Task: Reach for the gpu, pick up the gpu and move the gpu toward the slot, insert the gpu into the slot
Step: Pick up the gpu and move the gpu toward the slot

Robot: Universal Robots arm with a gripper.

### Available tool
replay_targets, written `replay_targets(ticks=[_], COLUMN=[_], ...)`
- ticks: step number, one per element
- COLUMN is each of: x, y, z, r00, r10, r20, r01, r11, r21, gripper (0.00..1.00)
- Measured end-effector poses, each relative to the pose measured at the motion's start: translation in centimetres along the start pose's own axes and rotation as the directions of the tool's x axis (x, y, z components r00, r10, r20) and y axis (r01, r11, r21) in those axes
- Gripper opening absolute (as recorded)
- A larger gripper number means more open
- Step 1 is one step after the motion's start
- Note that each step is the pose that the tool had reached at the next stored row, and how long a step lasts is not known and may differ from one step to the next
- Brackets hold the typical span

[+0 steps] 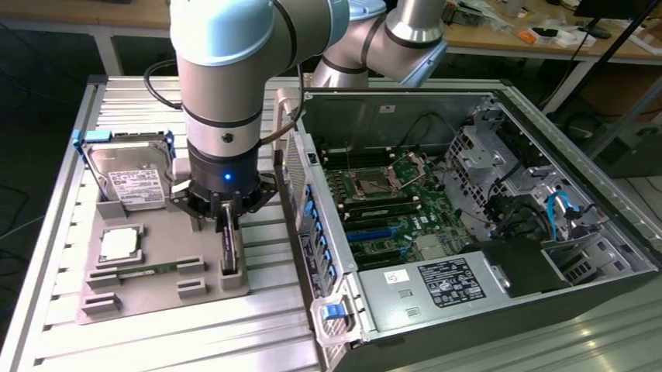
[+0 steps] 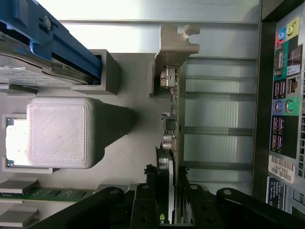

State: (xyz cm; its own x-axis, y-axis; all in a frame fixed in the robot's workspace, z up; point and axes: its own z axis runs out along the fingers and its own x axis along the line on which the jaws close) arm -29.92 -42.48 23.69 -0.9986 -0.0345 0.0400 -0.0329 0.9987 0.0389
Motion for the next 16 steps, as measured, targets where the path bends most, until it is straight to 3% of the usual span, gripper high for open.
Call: replay_targets(ticks=[16], x=[0.0], y=[0.0], z=[-0.05], r00=[1.0], r10=[0.0], r20=[-0.0001], r01=[0.0], r11=[1.0], r21=[0.0001], gripper=[0.27])
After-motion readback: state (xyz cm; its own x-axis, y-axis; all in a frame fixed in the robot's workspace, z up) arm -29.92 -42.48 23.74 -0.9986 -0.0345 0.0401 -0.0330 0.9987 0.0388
